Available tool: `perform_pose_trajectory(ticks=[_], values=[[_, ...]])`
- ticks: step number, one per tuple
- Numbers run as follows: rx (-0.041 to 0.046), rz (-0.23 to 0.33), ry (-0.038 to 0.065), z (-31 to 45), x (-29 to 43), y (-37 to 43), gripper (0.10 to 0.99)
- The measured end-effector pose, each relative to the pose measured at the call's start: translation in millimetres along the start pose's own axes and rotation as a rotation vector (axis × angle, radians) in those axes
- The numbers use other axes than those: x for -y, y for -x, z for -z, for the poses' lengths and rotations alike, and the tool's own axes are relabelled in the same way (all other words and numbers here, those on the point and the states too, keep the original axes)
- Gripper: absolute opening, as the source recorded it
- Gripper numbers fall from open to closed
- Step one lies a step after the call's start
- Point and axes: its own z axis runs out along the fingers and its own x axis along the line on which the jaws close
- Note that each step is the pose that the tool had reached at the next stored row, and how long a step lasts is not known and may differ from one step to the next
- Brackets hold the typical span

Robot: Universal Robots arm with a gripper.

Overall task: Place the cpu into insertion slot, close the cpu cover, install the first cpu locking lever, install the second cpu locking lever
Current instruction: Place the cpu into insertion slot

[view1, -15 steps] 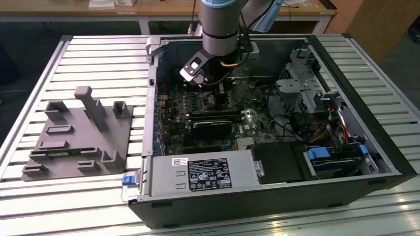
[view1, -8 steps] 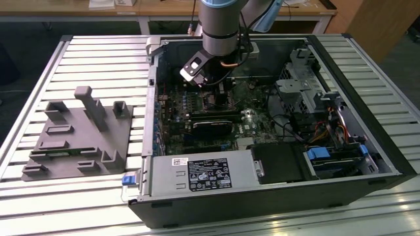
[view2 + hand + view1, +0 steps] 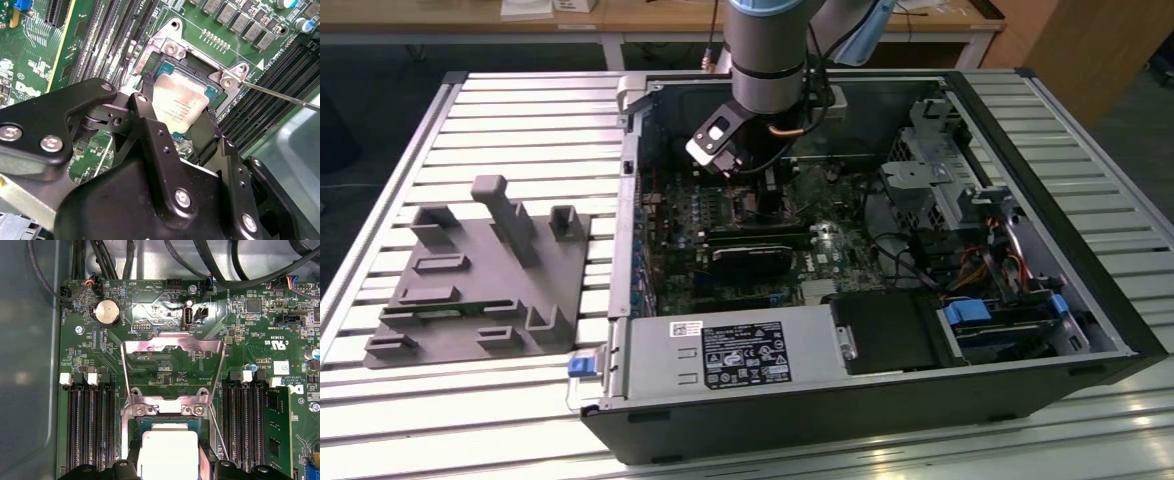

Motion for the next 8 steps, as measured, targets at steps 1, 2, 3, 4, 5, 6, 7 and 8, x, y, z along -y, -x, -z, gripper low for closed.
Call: perform_pose_trajectory(ticks=[1,2,3,4,5,6,7,8], values=[[0.0001,0.0,0.0,0.0,0.0,0.0,0.537],[0.0,0.0,0.0,0.0,0.0,0.0,0.537],[0.0,0.0,0.0,0.0,0.0,0.0,0.537],[0.0001,0.0,0.0,0.0,-0.1,0.0,0.537],[0.0,0.0,0.0,0.0,-0.1,0.0,0.537],[0.0,0.0,0.0,0.0,-0.1,0.0,0.537],[0.0,0.0,0.0,0.0,-0.1,0.0,0.537],[0.0,0.0,0.0,0.0,-0.1,0.0,0.537]])
